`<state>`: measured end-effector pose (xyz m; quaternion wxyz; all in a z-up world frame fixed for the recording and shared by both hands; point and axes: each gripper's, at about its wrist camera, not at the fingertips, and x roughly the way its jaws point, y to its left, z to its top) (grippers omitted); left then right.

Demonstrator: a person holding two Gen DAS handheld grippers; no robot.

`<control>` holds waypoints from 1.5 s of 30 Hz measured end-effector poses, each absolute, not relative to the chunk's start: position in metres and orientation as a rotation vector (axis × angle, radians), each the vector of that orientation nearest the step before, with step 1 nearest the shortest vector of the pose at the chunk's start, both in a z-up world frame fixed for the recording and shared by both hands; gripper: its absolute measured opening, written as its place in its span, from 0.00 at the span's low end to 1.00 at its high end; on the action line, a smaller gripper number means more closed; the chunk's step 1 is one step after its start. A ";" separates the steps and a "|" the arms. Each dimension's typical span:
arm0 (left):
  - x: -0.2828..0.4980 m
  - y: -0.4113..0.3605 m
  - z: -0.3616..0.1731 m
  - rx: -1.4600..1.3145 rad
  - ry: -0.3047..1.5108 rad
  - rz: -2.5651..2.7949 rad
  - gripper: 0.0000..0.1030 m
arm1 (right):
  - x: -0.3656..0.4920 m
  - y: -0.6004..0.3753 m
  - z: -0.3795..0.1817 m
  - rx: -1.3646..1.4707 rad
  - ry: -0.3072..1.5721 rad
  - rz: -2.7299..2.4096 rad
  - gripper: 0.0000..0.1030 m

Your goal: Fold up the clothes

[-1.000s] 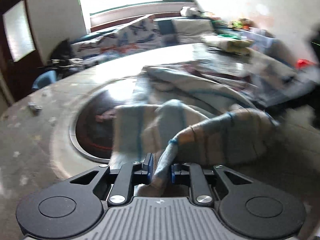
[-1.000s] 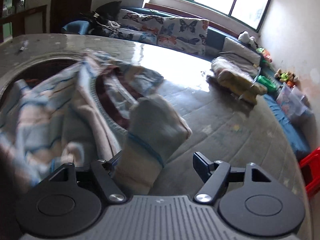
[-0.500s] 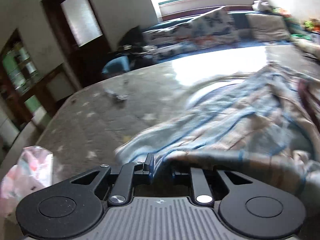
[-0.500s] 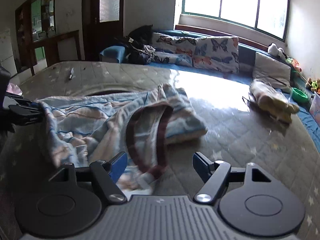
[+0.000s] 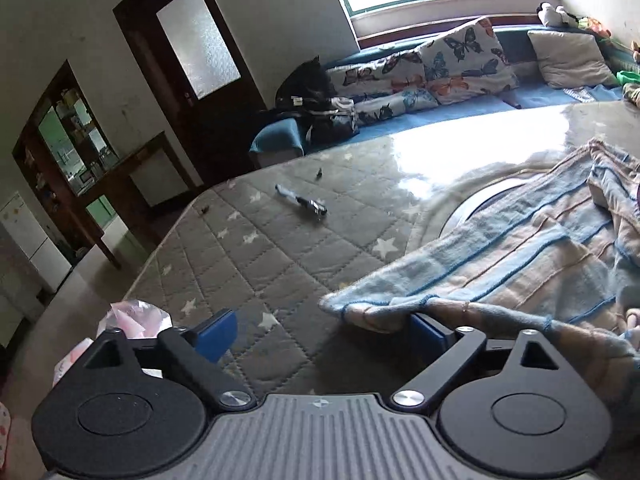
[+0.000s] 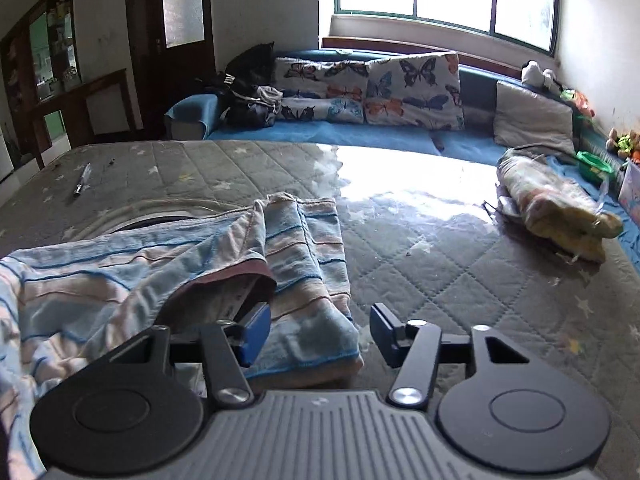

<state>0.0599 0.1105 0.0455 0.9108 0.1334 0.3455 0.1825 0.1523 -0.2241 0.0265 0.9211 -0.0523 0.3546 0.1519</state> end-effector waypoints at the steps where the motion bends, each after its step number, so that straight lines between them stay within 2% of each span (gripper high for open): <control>1: 0.059 0.110 0.048 0.277 0.705 0.376 0.95 | 0.155 -0.224 0.024 -0.108 0.730 0.314 0.50; 7: 0.056 0.107 0.065 0.251 0.647 0.388 0.99 | 0.163 -0.220 0.011 -0.133 0.741 0.341 0.37; 11: 0.055 0.092 0.069 0.231 0.629 0.339 1.00 | 0.159 -0.220 0.008 -0.141 0.745 0.349 0.11; 27: 0.060 -0.006 0.046 0.153 0.682 -0.008 1.00 | 0.068 -0.245 0.019 -0.146 0.723 0.359 0.08; 34: 0.033 -0.021 0.048 0.156 0.697 -0.087 1.00 | 0.026 -0.253 0.017 -0.150 0.748 0.379 0.09; 45: -0.025 -0.015 0.044 0.044 0.731 0.049 1.00 | 0.007 -0.242 0.018 -0.182 0.734 0.378 0.09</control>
